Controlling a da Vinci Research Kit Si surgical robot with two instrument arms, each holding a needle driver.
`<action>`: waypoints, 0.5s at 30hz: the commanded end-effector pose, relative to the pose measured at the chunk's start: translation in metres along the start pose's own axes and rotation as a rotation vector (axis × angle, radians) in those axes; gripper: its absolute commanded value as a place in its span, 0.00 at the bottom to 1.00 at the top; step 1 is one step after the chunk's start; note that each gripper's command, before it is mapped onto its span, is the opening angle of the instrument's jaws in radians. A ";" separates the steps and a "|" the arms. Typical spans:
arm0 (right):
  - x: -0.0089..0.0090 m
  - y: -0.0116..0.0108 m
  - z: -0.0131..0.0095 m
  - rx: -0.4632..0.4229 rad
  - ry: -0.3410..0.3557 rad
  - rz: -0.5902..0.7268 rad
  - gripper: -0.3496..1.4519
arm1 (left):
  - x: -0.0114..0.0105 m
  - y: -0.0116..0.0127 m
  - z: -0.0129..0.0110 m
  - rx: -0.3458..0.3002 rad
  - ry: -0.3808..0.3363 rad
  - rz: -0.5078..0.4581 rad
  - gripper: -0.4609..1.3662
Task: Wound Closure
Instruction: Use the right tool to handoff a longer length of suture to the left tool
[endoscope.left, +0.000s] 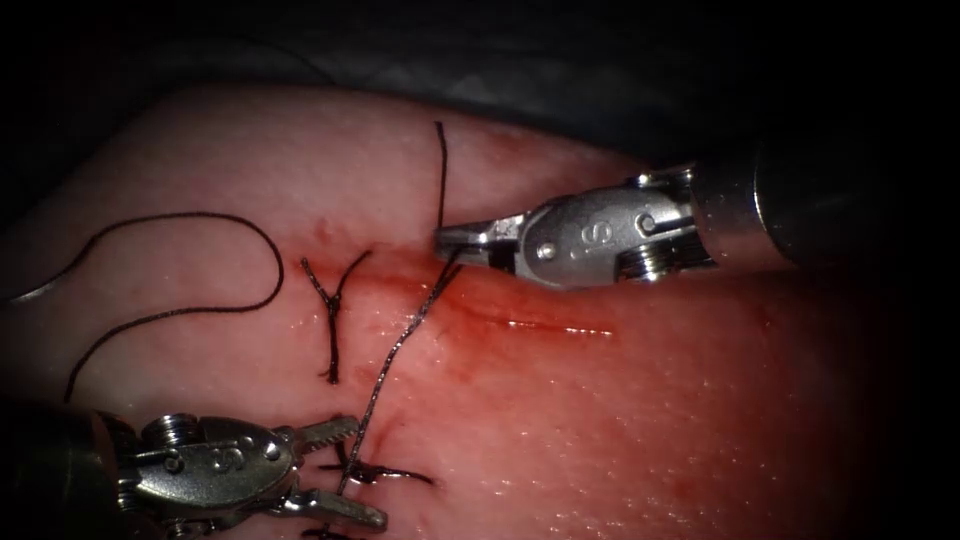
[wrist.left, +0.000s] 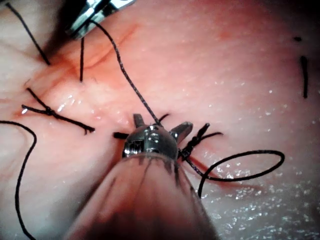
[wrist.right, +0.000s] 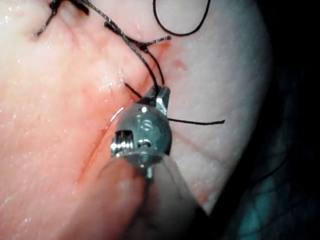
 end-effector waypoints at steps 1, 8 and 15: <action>0.0000 0.0000 -0.0001 -0.008 -0.002 0.003 0.00 | -0.0001 0.0000 0.0001 -0.004 -0.002 -0.001 0.50; 0.0001 0.0001 -0.0001 -0.009 0.001 0.005 0.00 | -0.0002 -0.0001 0.0007 -0.055 0.033 -0.047 0.08; 0.0001 0.0001 -0.0001 -0.009 0.001 0.005 0.00 | 0.0007 -0.0008 -0.0006 -0.125 0.072 -0.051 0.06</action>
